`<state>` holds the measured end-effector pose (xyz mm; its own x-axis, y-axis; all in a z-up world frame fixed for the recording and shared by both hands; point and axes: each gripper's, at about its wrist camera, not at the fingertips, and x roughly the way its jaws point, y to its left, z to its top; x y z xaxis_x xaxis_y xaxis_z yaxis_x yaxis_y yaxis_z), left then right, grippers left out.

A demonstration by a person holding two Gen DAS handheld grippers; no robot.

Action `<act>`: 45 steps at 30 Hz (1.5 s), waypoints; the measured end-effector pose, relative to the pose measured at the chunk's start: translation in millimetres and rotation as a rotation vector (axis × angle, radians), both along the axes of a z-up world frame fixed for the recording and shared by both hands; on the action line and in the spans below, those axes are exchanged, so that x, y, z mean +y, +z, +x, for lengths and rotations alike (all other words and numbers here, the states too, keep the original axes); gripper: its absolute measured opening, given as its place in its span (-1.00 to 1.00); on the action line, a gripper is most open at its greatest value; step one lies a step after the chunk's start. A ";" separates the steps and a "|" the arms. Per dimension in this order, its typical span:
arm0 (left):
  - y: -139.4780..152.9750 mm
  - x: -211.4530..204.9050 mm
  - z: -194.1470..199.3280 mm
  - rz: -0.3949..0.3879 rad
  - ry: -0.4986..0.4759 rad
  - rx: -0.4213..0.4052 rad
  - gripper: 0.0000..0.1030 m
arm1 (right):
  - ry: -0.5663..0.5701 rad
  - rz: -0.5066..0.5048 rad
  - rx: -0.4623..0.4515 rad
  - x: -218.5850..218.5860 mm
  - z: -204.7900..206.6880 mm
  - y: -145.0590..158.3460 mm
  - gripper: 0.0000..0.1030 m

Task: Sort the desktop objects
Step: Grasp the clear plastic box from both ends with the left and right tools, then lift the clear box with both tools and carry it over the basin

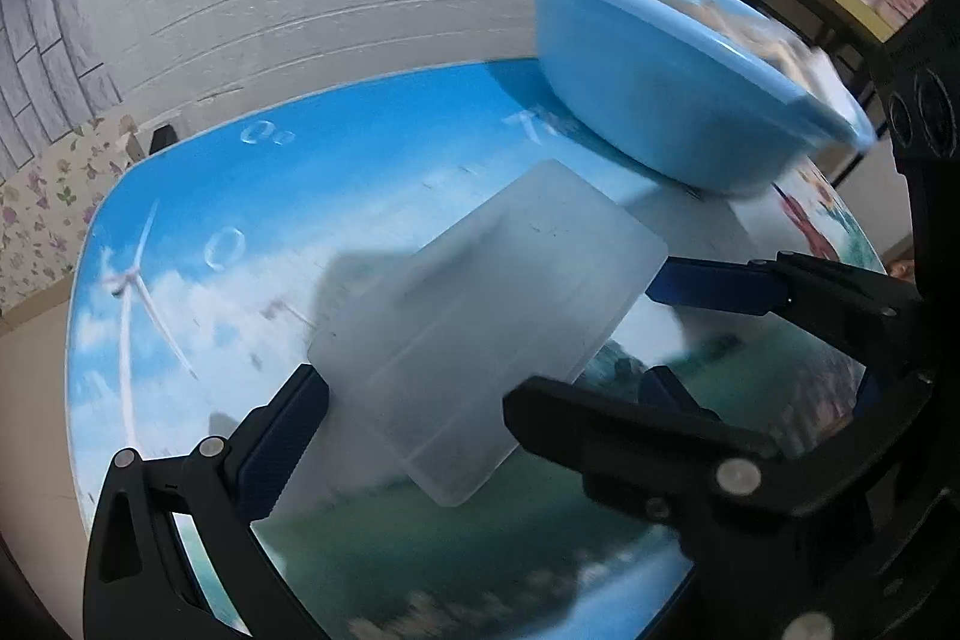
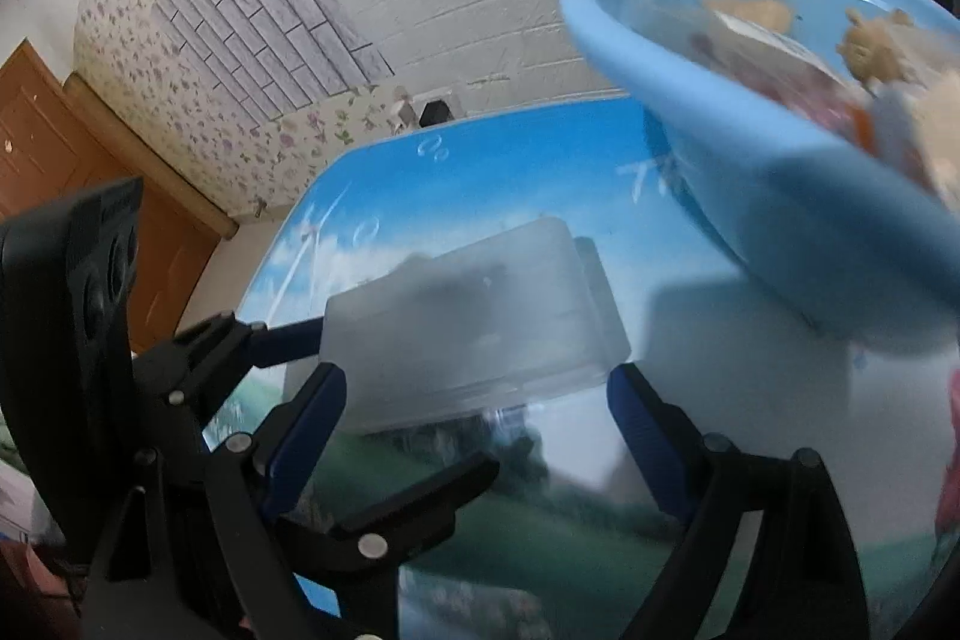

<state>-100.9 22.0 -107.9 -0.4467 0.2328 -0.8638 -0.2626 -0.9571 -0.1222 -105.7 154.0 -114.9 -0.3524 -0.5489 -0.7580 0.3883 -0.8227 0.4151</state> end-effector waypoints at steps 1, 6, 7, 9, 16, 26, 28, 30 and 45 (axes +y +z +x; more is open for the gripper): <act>-0.4 3.9 4.1 -0.005 -0.007 0.001 1.00 | -0.001 0.002 -0.006 3.1 3.9 1.0 0.78; 1.4 27.1 30.8 0.013 -0.057 0.001 0.99 | -0.011 -0.031 -0.048 33.6 33.0 4.3 0.78; 2.1 30.6 35.4 0.020 -0.072 0.000 1.00 | -0.020 -0.049 -0.054 42.0 41.7 5.2 0.78; 2.9 38.7 45.9 0.020 -0.101 0.000 1.00 | -0.021 -0.066 -0.043 53.2 56.6 8.0 0.78; 11.3 40.7 57.2 0.019 -0.057 0.009 1.00 | -0.063 -0.049 0.020 80.9 64.2 16.6 0.78; 2.9 32.1 55.6 0.061 0.032 0.004 0.99 | 0.000 -0.082 0.014 55.7 28.2 7.1 0.78; 2.7 33.4 54.0 0.057 0.040 0.021 0.99 | 0.000 -0.085 0.008 53.6 25.2 5.8 0.78; 3.1 35.1 52.6 0.042 0.042 0.029 0.99 | 0.009 -0.093 -0.020 51.3 22.8 2.0 0.78; 11.3 43.8 48.6 0.059 0.063 0.043 0.99 | 0.018 -0.035 0.015 42.2 41.9 11.3 0.81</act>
<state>-52.3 65.8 -96.6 -0.4987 0.2527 -0.8291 -0.2079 -0.9635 -0.1686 -63.8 196.2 -103.5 -0.3535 -0.5810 -0.7331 0.4095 -0.8007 0.4372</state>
